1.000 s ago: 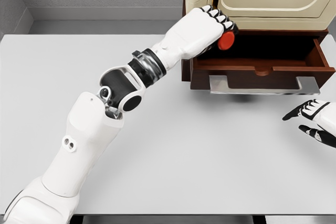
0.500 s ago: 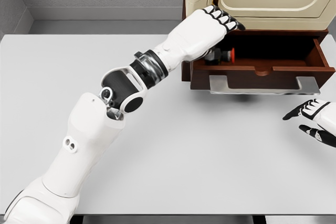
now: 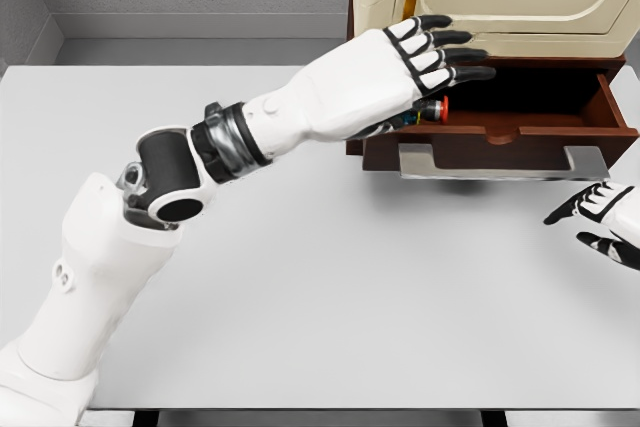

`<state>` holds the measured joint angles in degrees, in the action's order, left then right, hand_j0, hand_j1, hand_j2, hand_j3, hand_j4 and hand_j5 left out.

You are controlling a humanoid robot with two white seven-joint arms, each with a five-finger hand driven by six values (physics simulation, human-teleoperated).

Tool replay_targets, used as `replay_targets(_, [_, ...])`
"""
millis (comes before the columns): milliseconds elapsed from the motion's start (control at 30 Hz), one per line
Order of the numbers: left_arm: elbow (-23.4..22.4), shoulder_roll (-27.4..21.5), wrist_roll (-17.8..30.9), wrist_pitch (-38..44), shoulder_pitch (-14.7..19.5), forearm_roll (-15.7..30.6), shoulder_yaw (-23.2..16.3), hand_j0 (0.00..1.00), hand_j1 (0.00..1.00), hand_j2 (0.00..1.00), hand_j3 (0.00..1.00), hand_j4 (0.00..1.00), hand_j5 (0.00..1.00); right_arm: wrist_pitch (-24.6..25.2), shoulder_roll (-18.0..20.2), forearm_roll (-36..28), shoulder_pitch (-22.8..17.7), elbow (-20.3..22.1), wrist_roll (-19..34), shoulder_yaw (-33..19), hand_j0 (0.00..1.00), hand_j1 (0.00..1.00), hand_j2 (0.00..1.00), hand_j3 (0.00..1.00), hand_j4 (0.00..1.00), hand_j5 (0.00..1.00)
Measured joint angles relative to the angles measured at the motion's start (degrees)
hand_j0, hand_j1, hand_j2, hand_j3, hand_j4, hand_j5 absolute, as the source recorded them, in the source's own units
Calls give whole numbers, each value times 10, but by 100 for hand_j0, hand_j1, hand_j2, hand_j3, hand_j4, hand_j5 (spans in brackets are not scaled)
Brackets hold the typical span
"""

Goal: Put the switch into the drawer with left arm, and close the drawer with right arm

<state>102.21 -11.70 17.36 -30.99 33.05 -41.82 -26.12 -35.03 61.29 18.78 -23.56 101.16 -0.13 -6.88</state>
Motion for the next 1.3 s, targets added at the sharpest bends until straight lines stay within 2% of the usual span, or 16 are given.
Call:
replay_targets(167, [5, -141, 1, -33, -84, 149, 112, 100, 100, 100, 100, 100, 100, 0, 7, 2, -1, 0, -2, 1, 60, 60, 60, 60, 60, 60])
replay_targets(233, [0, -201, 1, -37, -128, 199, 151, 100, 100, 100, 100, 100, 100, 0, 8, 14, 8, -2, 4, 2, 60, 60, 60, 60, 60, 60])
replay_targets(300, [-19, -251, 1, -39, -161, 239, 179, 100, 100, 100, 100, 100, 100, -1, 8, 18, 11, -3, 9, 2, 62, 62, 62, 62, 62, 62])
replay_targets(400, [-74, -286, 3, -40, -186, 264, 202, 100, 100, 100, 100, 100, 100, -1, 9, 27, 20, -4, 18, 3, 62, 62, 62, 62, 62, 62])
replay_targets(433, [-92, -292, 4, -41, -212, 266, 206, 100, 100, 100, 100, 100, 100, -2, 8, 47, 23, -4, 18, 6, 62, 62, 62, 62, 62, 62])
replay_targets(500, [-121, -298, 6, -41, -250, 269, 210, 100, 100, 100, 100, 100, 100, -2, 8, 40, 24, -4, 18, 7, 62, 62, 62, 62, 62, 62])
replay_targets(667, [-177, -301, 13, -41, -265, 292, 225, 100, 100, 100, 100, 100, 100, -2, 9, 25, 24, -4, 22, 7, 62, 62, 62, 62, 62, 62])
replay_targets(700, [-186, -301, 17, -41, -277, 299, 228, 100, 100, 100, 100, 100, 100, -2, 9, 23, 24, -4, 23, 7, 62, 62, 62, 62, 62, 62])
replay_targets(800, [-200, -300, 31, -41, -283, 316, 235, 100, 100, 100, 100, 100, 100, -2, 14, 17, 20, -4, 22, 7, 62, 62, 62, 62, 62, 62])
replay_targets(900, [-203, -298, 37, -41, -316, 322, 255, 100, 100, 100, 100, 100, 100, -2, 20, 14, 18, -3, 18, 7, 60, 60, 60, 60, 60, 60])
replay_targets(1000, [-203, -297, 39, -41, -315, 325, 266, 100, 100, 100, 100, 100, 100, -1, 23, 16, 16, -4, 15, 7, 56, 56, 56, 56, 56, 56])
replay_targets(1300, [-203, -275, 40, -41, -318, 322, 307, 100, 100, 100, 100, 100, 100, 0, 24, 12, -8, -6, 1, 4, 53, 53, 53, 53, 53, 53])
